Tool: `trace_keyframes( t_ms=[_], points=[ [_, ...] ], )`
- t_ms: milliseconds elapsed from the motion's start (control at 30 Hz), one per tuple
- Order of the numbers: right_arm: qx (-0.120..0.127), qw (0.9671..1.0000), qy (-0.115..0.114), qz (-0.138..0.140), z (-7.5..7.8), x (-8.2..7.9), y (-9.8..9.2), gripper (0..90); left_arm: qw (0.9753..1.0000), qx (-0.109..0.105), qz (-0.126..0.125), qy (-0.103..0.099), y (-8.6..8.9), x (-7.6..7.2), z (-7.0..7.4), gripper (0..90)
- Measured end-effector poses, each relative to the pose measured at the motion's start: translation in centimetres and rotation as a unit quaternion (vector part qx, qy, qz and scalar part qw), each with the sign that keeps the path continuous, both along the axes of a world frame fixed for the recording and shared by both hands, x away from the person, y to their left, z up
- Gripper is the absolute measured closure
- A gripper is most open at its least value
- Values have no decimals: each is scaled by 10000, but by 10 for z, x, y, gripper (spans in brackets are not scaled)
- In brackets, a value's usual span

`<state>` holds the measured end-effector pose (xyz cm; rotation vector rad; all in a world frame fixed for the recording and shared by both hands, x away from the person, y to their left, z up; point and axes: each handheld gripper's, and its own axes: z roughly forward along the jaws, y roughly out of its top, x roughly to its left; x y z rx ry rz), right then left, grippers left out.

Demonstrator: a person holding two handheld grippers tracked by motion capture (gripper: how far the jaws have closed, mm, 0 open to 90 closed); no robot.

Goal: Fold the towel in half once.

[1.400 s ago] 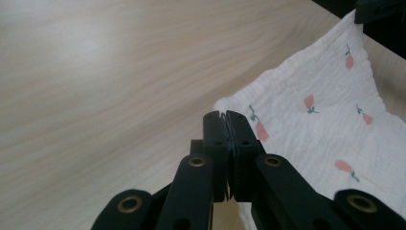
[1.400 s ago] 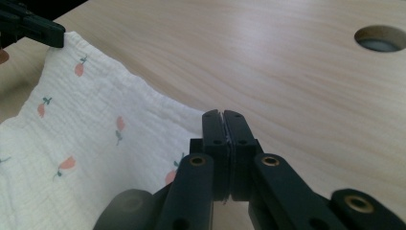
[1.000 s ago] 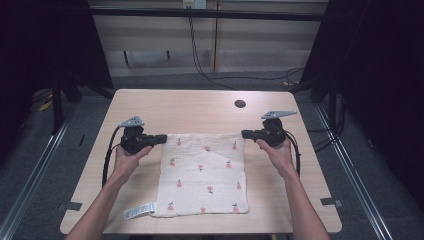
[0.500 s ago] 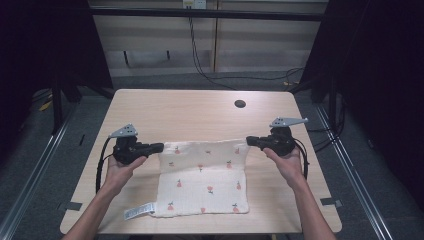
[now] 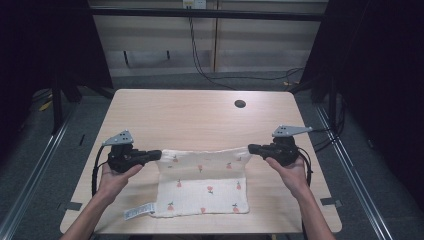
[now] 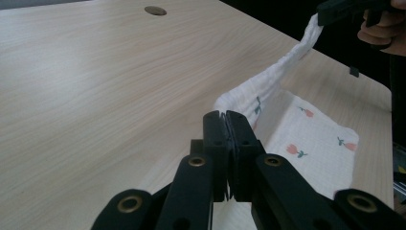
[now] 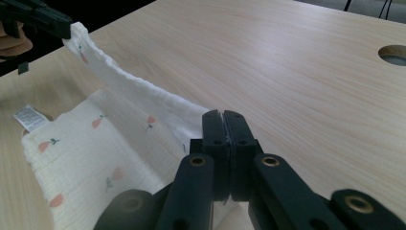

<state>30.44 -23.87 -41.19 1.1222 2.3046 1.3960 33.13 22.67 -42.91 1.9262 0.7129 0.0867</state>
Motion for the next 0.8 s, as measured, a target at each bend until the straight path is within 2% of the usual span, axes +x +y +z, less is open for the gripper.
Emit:
trace_keyframes(
  t_ms=[267,367,500,567,600,700,800],
  points=[
    [-49,9999,-52,123,2,-14,3,886,10000,14,-68,12,2,-12,-1,882],
    [-44,9998,-47,180,0,-26,3,887,10000,20,-85,25,4,-19,-1,882],
    [-55,9997,-36,222,-3,-32,4,886,9998,89,-151,116,4,-26,-5,882],
    [-68,9996,-77,253,-3,-38,5,887,9997,110,-178,82,4,-29,-4,882],
    [-158,9994,-90,305,-1,-42,6,887,9997,70,-216,82,4,-32,-2,882],
    [-191,9992,-106,339,0,-46,6,887,9996,114,-244,73,5,-34,-2,882],
    [-181,9992,-79,356,-5,-50,5,886,9994,141,-239,225,7,-38,-11,882]
  ],
)
